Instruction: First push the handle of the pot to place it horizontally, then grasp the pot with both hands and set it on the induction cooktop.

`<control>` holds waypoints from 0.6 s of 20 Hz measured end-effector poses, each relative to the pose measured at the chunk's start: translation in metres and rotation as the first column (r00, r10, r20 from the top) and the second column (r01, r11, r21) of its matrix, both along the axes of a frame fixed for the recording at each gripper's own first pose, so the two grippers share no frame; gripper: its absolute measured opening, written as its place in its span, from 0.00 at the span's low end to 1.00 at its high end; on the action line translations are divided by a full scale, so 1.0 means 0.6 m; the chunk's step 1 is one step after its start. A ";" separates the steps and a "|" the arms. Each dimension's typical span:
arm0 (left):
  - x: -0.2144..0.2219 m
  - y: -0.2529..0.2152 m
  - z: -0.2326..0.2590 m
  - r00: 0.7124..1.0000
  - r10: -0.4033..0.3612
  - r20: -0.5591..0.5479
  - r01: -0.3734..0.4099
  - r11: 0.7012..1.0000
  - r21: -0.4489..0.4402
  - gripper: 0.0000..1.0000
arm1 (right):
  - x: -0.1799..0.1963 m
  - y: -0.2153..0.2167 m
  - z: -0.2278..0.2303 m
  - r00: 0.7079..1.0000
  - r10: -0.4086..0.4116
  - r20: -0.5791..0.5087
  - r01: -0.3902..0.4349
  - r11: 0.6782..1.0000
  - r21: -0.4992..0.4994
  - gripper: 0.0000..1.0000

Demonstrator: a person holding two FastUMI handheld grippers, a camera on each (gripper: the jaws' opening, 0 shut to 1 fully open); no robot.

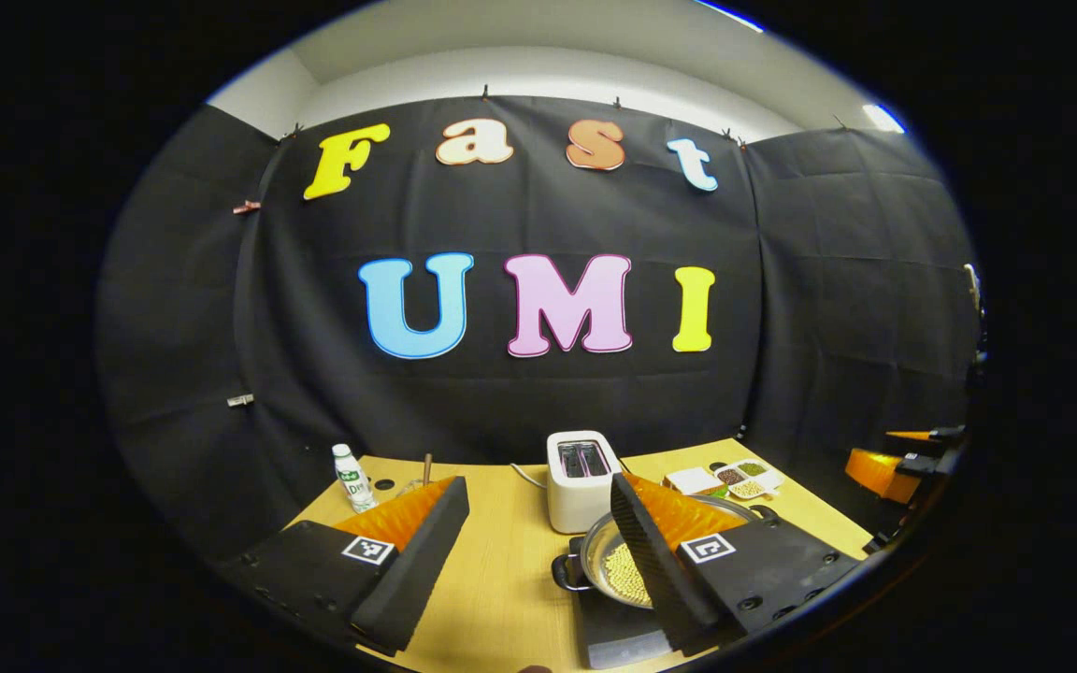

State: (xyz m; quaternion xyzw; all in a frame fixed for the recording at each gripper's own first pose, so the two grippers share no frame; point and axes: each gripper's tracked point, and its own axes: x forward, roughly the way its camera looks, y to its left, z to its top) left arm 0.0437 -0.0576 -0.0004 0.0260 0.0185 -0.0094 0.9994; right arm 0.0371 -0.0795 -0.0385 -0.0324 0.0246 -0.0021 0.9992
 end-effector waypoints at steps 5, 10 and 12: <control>-0.097 0.029 -0.013 1.000 0.028 -0.002 -0.028 1.000 -0.002 0.95 | -0.081 0.025 0.008 1.000 0.006 0.010 -0.006 0.999 0.039 0.98; -0.131 0.062 -0.022 0.999 0.044 -0.030 -0.044 0.999 -0.024 0.95 | -0.127 0.025 0.009 1.000 -0.008 0.017 0.008 1.000 0.015 0.98; -0.127 0.079 -0.017 0.998 0.067 -0.019 -0.067 0.997 -0.038 0.95 | -0.125 0.028 0.014 1.000 -0.014 0.019 0.014 0.999 0.029 0.98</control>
